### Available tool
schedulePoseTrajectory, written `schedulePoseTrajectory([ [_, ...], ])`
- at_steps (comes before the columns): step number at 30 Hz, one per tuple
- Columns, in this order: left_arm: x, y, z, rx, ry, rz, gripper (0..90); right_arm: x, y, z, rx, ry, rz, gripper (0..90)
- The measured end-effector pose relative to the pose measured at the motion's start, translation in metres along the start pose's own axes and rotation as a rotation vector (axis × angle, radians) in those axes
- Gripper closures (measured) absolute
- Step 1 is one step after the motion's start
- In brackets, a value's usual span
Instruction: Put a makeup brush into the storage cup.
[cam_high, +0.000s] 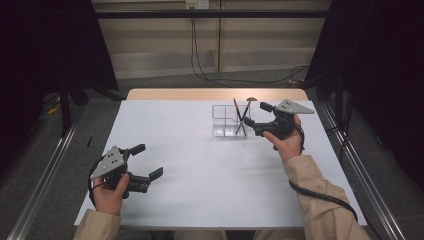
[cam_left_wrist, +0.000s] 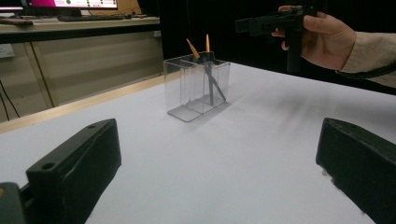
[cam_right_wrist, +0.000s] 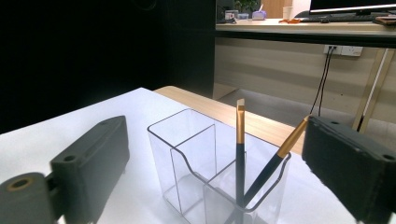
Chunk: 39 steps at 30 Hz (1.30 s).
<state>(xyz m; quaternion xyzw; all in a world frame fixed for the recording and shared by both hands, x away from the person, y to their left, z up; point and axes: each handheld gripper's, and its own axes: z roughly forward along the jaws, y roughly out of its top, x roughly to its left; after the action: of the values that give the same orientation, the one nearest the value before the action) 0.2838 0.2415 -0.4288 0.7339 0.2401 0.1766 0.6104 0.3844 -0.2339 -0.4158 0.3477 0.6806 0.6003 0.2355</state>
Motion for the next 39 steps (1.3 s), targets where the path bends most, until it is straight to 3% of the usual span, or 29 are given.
schedulePoseTrajectory([
  [12,0.000,0.002,0.003,-0.001,-0.005,0.005,0.0,0.005,-0.003,-0.005,0.004,0.031,-0.004,3.8],
  [39,0.001,0.002,0.007,-0.013,-0.022,0.003,0.0,0.005,-0.010,-0.036,-0.003,0.001,0.010,4.0],
])
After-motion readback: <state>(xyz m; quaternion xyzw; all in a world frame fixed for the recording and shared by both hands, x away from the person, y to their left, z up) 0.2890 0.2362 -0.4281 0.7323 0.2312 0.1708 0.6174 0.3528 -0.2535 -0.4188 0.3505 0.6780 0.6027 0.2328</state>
